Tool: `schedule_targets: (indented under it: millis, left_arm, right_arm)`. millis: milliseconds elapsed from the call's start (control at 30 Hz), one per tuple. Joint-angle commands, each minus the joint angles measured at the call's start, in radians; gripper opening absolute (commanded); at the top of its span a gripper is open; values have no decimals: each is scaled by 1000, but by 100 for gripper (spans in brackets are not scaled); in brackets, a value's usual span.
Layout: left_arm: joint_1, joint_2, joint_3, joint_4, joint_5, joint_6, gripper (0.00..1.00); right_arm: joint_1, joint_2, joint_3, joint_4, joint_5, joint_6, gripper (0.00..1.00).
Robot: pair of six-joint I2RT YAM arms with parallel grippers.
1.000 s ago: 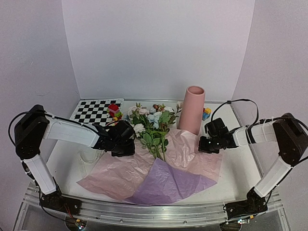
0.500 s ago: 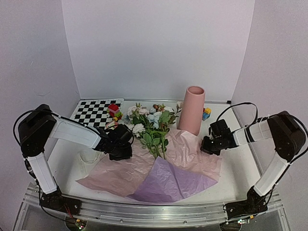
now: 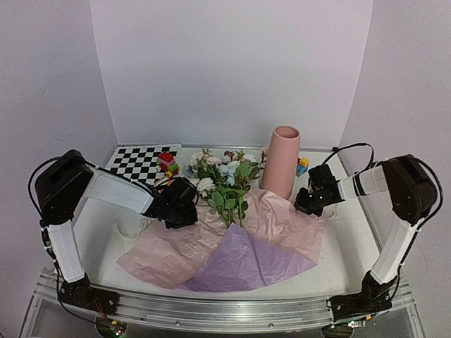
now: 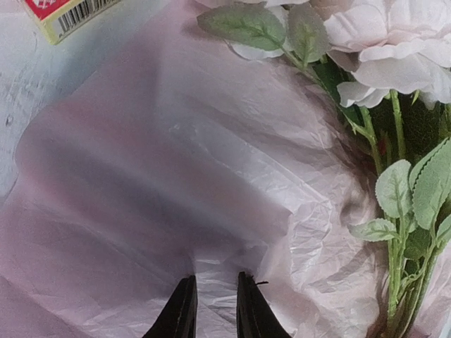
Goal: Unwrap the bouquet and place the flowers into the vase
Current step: Unfold the wrapping paper at the center of the board.
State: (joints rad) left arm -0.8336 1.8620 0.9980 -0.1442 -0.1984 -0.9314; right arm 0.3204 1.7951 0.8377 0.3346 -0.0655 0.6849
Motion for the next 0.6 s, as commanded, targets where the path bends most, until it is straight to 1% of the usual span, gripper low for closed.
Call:
schedule_targets:
  millis: [0, 133, 233, 367, 500, 567]
  left_arm:
    - [37, 73, 40, -17, -16, 44, 22]
    - [41, 60, 71, -18, -36, 90, 23]
    - [39, -9, 64, -18, -19, 142, 27]
    - [26, -115, 39, -18, 72, 256, 37]
    - [-18, -217, 10, -21, 146, 293, 43]
    - [-43, -242, 3, -21, 183, 294, 44]
  right_arm:
    - [-12, 25, 67, -104, 61, -29, 0]
    - [-17, -22, 83, -126, 51, -76, 0]
    - [-17, -108, 49, -116, 6, -136, 0]
    - [-16, -212, -9, -108, -103, -204, 0]
    - [-6, -299, -77, -98, -195, -238, 0]
    - [5, -336, -113, -82, -246, -244, 0]
